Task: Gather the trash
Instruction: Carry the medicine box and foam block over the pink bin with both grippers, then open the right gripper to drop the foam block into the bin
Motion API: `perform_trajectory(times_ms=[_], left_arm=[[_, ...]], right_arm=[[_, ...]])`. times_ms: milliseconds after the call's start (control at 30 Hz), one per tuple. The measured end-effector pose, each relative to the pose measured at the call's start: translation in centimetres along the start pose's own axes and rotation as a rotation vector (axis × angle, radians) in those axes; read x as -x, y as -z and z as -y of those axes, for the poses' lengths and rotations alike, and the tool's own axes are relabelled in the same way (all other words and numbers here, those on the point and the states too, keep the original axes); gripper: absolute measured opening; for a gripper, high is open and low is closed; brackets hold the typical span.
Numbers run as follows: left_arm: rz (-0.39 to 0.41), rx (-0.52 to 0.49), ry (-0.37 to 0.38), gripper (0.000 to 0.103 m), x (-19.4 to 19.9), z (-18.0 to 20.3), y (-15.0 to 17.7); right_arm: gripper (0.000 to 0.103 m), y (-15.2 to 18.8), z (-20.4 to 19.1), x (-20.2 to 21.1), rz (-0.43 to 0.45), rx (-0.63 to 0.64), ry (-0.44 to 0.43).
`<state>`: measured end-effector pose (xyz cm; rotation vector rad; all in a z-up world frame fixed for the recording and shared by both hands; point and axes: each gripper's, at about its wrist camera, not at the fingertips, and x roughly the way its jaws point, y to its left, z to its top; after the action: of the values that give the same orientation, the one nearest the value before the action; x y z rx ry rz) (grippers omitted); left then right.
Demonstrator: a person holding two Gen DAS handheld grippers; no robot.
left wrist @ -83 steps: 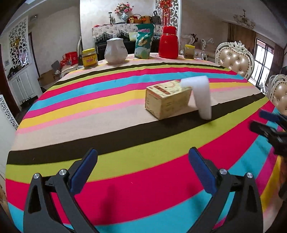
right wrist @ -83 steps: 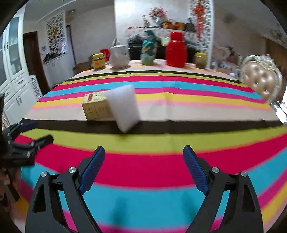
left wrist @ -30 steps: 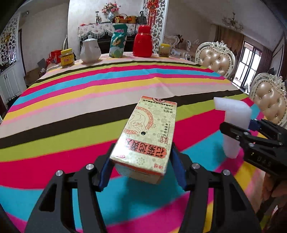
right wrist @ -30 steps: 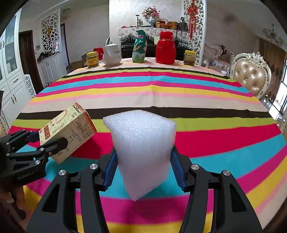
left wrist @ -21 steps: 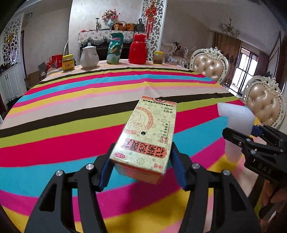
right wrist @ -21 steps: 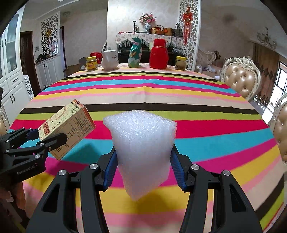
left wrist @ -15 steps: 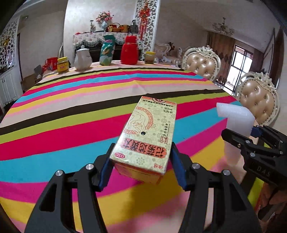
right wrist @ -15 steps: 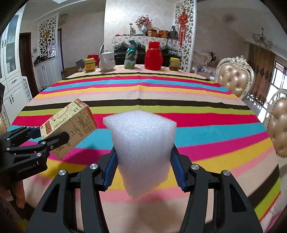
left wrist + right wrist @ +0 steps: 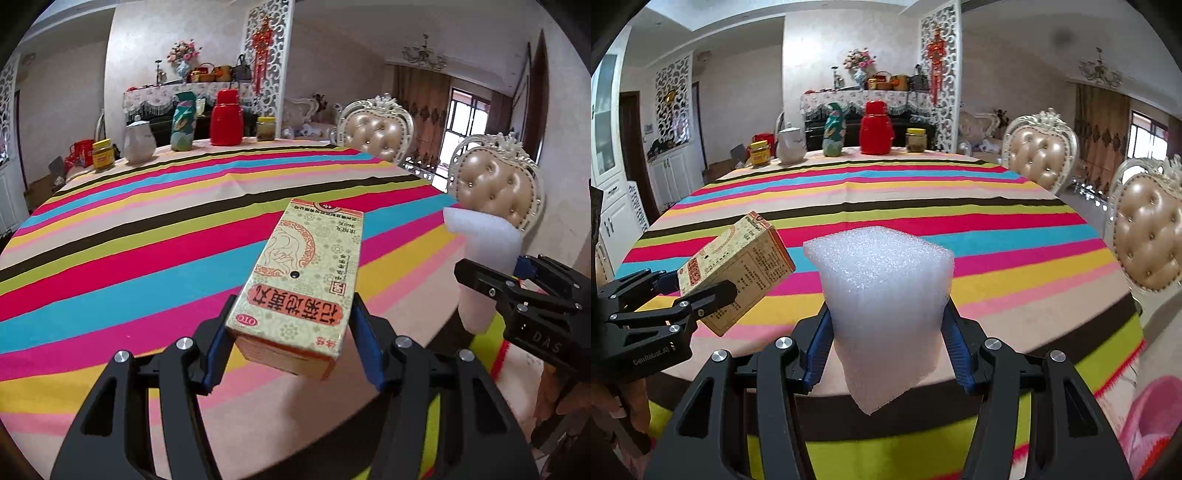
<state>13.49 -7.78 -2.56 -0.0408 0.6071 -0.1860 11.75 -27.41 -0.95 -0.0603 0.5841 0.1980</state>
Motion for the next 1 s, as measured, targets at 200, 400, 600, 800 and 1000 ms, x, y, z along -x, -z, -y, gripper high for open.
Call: perform_trajectory(times_ms=[200, 400, 600, 800, 1000], left_arm=[[-0.013, -0.04, 0.042, 0.057, -0.3, 2.3, 0.6], [-0.029, -0.075, 0.103, 0.057, -0.5, 5.2, 1.0], [-0.025, -0.135, 0.19, 0.057, -0.1, 9.5, 1.2], [-0.032, -0.216, 0.299, 0.057, -0.1, 15.5, 1.4], [-0.054, -0.306, 0.416, 0.057, -0.8, 22.3, 2.1]], right_arm=[[0.053, 1.9, 2.7, 1.9, 0.009, -0.062, 0.014], [0.053, 3.9, 5.0, 4.7, 0.025, -0.099, 0.058], [0.053, 6.6, 9.4, 7.9, 0.026, -0.167, 0.154], [0.053, 9.6, 15.1, 11.1, 0.006, -0.26, 0.278], [0.054, 11.8, 20.6, 13.5, -0.008, -0.325, 0.425]])
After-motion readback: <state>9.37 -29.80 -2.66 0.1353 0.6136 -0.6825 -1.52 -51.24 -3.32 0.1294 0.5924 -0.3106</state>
